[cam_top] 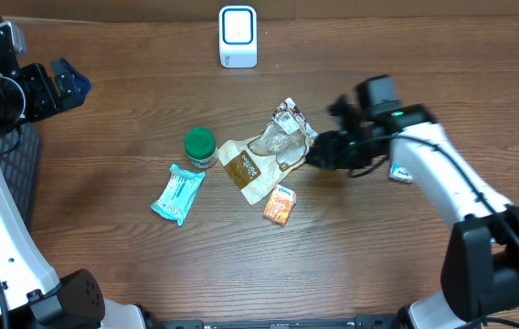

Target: Scan the item barcode

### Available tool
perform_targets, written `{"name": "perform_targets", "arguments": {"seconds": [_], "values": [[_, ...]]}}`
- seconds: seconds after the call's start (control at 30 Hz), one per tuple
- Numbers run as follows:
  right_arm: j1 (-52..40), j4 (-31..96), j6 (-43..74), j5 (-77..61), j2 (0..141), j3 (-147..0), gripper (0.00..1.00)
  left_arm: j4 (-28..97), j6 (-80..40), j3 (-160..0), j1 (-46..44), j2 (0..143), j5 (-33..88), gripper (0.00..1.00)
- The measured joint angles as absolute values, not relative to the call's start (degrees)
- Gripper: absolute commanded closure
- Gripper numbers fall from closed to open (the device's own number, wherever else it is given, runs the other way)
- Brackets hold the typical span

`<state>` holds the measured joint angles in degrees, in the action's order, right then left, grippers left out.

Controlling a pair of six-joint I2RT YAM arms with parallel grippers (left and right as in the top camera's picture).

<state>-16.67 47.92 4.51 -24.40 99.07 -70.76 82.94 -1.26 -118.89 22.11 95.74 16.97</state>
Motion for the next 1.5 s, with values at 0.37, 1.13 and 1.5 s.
{"name": "perform_targets", "arguments": {"seconds": [0.37, 1.13, 1.5], "values": [[-33.4, 37.6, 5.2, -20.2, 101.6, -70.8, 0.96, 82.9, -1.3, -118.9, 22.1, 95.7, 17.0, 0.01], [-36.6, 44.7, 5.6, -20.6, 106.9, -67.5, 0.96, 82.9, -1.3, -118.9, 22.1, 95.7, 17.0, 0.0], [-33.1, 53.4, 5.8, -18.3, 107.0, -67.3, 0.96, 82.9, -1.3, -118.9, 22.1, 95.7, 17.0, 0.0]]}}
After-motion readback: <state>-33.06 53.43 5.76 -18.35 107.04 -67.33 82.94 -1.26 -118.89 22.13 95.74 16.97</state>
